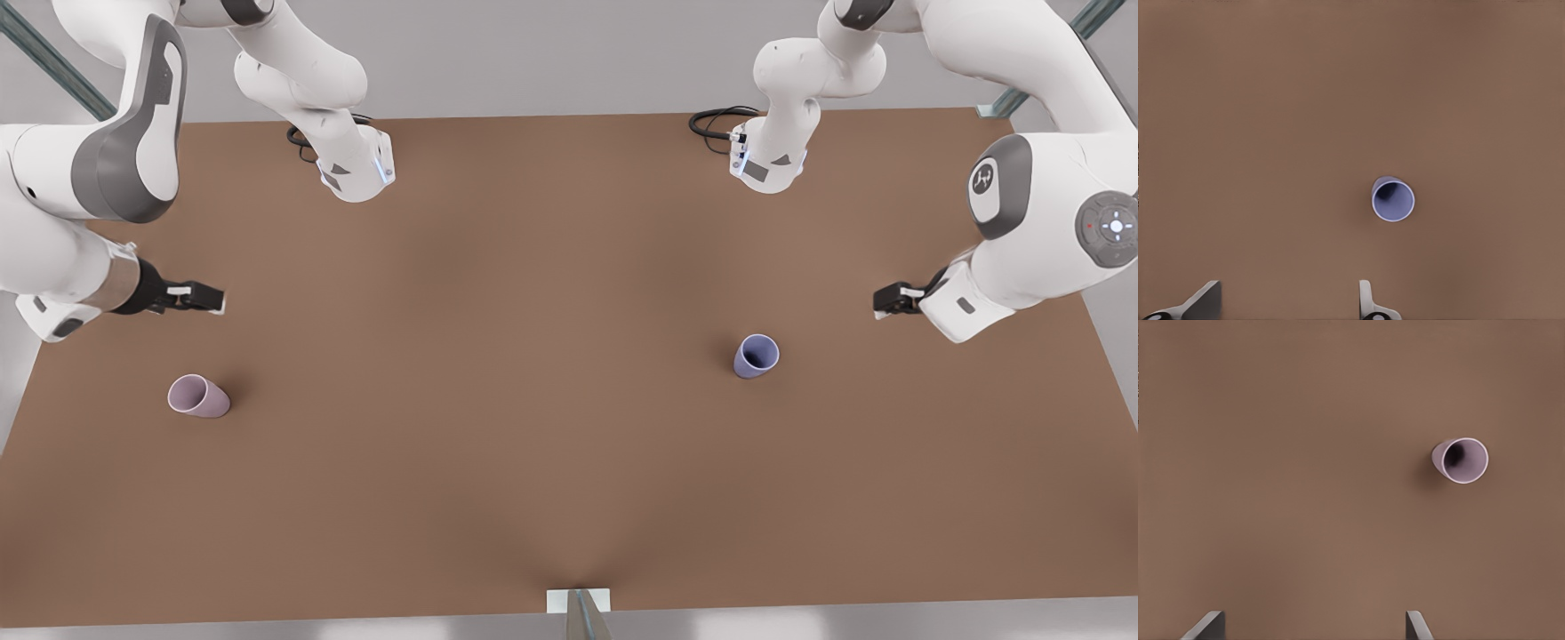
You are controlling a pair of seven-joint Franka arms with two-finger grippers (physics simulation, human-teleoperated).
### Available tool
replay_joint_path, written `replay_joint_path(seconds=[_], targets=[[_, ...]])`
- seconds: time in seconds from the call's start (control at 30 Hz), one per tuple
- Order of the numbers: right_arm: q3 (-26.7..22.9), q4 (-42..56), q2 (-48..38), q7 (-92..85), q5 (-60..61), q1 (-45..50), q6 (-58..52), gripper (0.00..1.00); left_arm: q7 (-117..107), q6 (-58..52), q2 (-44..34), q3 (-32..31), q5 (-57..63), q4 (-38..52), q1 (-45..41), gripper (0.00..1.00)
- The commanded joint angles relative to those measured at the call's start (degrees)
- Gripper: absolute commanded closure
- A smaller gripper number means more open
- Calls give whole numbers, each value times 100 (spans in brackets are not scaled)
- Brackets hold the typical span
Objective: Stack the cups, with the pink cup at the bottom and the purple cup at the top
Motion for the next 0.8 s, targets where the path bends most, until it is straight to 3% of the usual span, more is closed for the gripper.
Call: replay_joint_path(seconds=[0.0,0.23,0.33,0.5,0.6,0.77], targets=[[-2,3,10,-33,-4,1,369,0,-113,440,-8,-3,19,2,0,0],[-11,73,414,-86,22,-148,518,0,-42,247,27,-3,-166,-7,0,0],[-20,118,888,-1201,5,-790,1089,0,-34,256,62,6,-183,-7,0,0],[-72,91,1979,-1518,-75,-1185,1775,0,-34,256,45,-3,-183,-7,0,0],[-81,-14,2295,-1518,-75,-1212,2258,0,-42,247,18,-3,-236,-7,0,0],[-108,12,2682,-3118,-66,-1651,2891,0,-42,220,18,6,-254,-7,0,0]])
